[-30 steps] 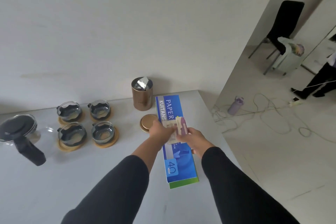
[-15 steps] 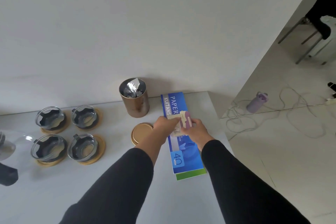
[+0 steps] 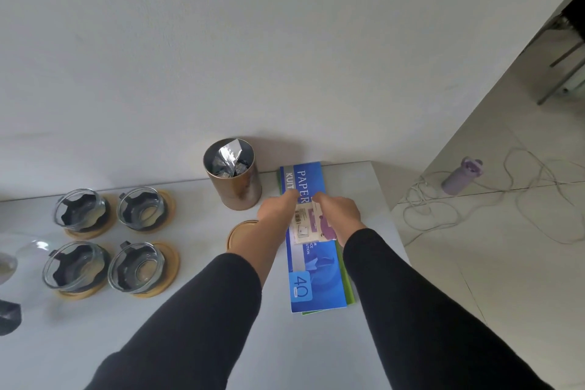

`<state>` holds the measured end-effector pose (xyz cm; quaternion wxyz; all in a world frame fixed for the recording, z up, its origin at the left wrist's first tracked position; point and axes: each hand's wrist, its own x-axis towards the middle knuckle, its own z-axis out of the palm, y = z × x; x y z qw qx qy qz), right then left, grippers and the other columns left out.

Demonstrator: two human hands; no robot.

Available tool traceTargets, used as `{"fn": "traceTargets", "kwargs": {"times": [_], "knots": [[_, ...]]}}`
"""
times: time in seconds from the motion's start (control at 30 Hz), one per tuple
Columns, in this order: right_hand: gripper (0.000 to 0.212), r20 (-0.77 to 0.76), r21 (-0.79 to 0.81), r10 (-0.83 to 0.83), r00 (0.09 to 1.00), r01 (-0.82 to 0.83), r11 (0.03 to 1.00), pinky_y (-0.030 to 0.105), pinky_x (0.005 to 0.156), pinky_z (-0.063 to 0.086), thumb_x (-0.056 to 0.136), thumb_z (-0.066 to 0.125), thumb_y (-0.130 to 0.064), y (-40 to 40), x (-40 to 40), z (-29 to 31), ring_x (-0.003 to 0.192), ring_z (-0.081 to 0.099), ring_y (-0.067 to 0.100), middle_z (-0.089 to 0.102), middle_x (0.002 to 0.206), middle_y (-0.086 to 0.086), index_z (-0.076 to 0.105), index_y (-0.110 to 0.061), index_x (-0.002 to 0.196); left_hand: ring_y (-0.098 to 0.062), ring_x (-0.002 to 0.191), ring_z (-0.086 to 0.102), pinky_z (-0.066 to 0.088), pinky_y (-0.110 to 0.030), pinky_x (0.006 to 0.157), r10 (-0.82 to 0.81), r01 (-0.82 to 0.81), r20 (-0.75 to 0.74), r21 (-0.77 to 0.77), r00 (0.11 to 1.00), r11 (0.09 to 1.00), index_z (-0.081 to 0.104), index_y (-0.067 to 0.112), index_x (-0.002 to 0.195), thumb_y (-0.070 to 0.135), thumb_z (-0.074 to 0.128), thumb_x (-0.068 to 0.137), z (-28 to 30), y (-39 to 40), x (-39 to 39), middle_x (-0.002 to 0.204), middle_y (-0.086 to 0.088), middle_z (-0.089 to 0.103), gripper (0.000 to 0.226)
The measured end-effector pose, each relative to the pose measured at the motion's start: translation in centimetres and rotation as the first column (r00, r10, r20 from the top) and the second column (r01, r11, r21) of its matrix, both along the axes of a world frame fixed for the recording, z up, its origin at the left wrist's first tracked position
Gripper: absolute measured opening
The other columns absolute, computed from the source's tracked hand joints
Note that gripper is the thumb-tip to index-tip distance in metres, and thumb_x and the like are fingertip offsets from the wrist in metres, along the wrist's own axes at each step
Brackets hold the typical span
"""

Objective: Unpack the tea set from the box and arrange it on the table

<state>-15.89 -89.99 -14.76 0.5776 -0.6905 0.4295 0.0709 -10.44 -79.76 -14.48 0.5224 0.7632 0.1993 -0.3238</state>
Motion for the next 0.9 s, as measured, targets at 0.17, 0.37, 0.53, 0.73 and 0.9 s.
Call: {"fn": "traceTargets", "kwargs": {"times": [0.17,0.37,0.53,0.73,0.9], "knots": [[0.033,0.019,-0.068,-0.009,1.0,0.01,0.998,0.025,0.055,0.047,0.084,0.052,-0.039,0.5,0.5,0.1,0.069,0.069,0.021,0.071,0.084,0.012,0.062,-0.009,0.076,-0.02,0.079,0.068,0.044,-0.022,0.054,-0.024,0.025,0.071,-0.016,0.997,1.0,0.052,0.016,0.12,0.042,0.05,0.092,-0.6,-0.4,-0.2,0.101,-0.006,0.068,0.038],[0.024,0.032,-0.088,0.033,0.999,-0.03,0.996,0.022,0.052,0.043,0.085,0.053,-0.037,0.6,0.9,1.1,0.079,0.067,0.021,0.068,0.094,0.011,0.052,-0.013,0.087,-0.021,0.088,0.064,0.049,-0.028,0.066,0.028,-0.021,0.061,-0.118,0.998,0.993,0.03,0.027,0.145,0.039,0.042,0.098,-0.6,-0.3,-0.3,0.114,-0.004,0.06,0.05],[0.047,0.011,-0.183,0.118,0.993,-0.114,0.976,0.036,0.087,0.048,0.085,0.049,-0.045,1.1,1.1,1.5,0.106,0.059,0.028,0.064,0.112,0.01,0.058,-0.012,0.116,-0.028,0.092,0.067,0.056,-0.04,0.085,0.023,-0.013,0.065,-0.144,0.998,0.989,0.032,0.027,0.141,0.041,0.042,0.096,-0.4,-0.9,-0.7,0.115,-0.007,0.061,0.049],[0.038,0.151,-0.154,0.049,0.987,-0.025,0.988,0.033,0.092,0.048,0.09,0.053,-0.035,2.0,0.5,2.6,0.107,0.06,0.026,0.061,0.119,0.008,0.056,-0.013,0.12,-0.027,0.097,0.064,0.054,-0.032,0.078,-0.039,0.057,0.125,-0.146,0.991,0.988,0.027,0.026,0.144,0.043,0.038,0.098,0.5,-0.8,-1.3,0.131,-0.008,0.055,0.05],[0.035,0.323,-0.197,-0.052,0.945,0.12,0.973,0.021,0.078,0.034,0.094,0.053,-0.026,3.8,-0.7,5.3,0.097,0.053,0.017,0.058,0.115,0.009,0.055,-0.003,0.12,-0.023,0.109,0.057,0.047,-0.032,0.086,-0.082,0.118,0.21,-0.164,0.974,0.979,0.032,0.025,0.144,0.051,0.027,0.099,2.8,0.4,-2.3,0.135,-0.006,0.052,0.052]]}}
